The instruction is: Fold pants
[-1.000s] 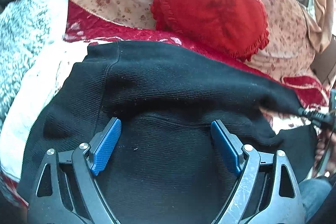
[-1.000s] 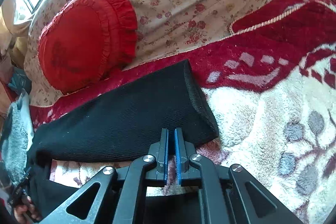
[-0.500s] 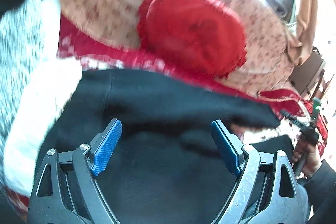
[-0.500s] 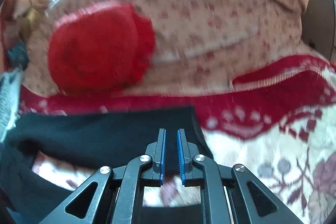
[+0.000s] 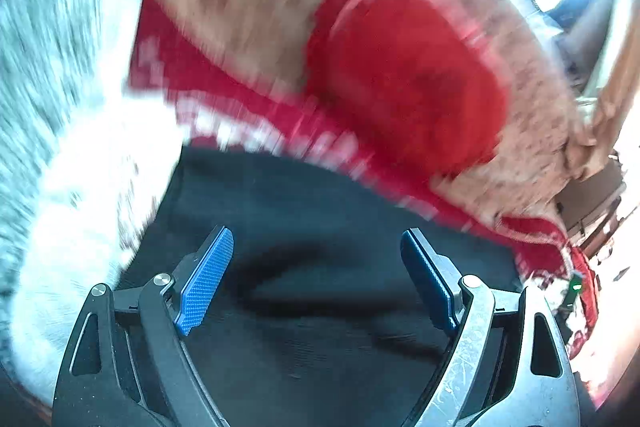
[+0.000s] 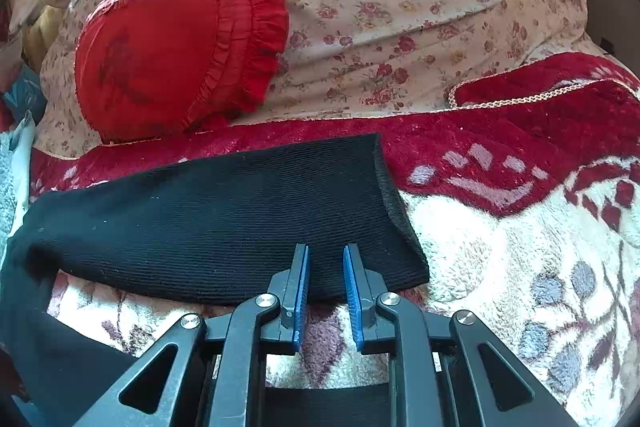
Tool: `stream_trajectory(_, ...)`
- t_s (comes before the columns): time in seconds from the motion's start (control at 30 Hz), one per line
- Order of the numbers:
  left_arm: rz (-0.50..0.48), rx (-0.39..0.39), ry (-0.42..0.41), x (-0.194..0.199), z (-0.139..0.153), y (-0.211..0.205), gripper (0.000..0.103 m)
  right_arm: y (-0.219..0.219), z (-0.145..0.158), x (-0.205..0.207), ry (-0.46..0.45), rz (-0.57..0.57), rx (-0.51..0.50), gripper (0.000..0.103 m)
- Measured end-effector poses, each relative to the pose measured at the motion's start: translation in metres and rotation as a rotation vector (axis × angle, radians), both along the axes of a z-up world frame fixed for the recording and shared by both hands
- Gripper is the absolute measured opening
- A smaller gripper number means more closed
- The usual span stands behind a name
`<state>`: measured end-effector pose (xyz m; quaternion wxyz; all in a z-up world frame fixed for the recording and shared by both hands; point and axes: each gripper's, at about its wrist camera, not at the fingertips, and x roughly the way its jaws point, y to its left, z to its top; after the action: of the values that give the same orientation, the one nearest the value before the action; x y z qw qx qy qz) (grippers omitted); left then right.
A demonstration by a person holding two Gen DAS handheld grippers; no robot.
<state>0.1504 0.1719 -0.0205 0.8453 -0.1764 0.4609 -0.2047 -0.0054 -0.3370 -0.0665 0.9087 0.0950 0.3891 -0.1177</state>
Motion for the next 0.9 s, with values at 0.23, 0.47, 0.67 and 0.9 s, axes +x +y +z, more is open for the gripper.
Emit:
stream_trajectory(0.23, -0.071, 0.043, -0.034, 0.014, 0.016, 0.006, 0.084, 0.001, -0.001, 0.001, -0.004, 0.001, -0.007, 0.016)
stream_trajectory(0.47, -0.188, 0.186, -0.134, 0.065, 0.034, 0.017, 0.084, 0.001, -0.002, 0.001, -0.009, 0.000, 0.005, 0.017)
stream_trajectory(0.67, -0.291, 0.245, -0.157, 0.064, 0.030, 0.011, 0.084, 0.002, -0.002, 0.002, -0.009, 0.000, -0.012, 0.017)
stream_trajectory(0.9, -0.439, 0.361, -0.133, 0.092, -0.005, 0.017, 0.084, 0.002, -0.002, 0.002, -0.012, -0.002, -0.014, 0.017)
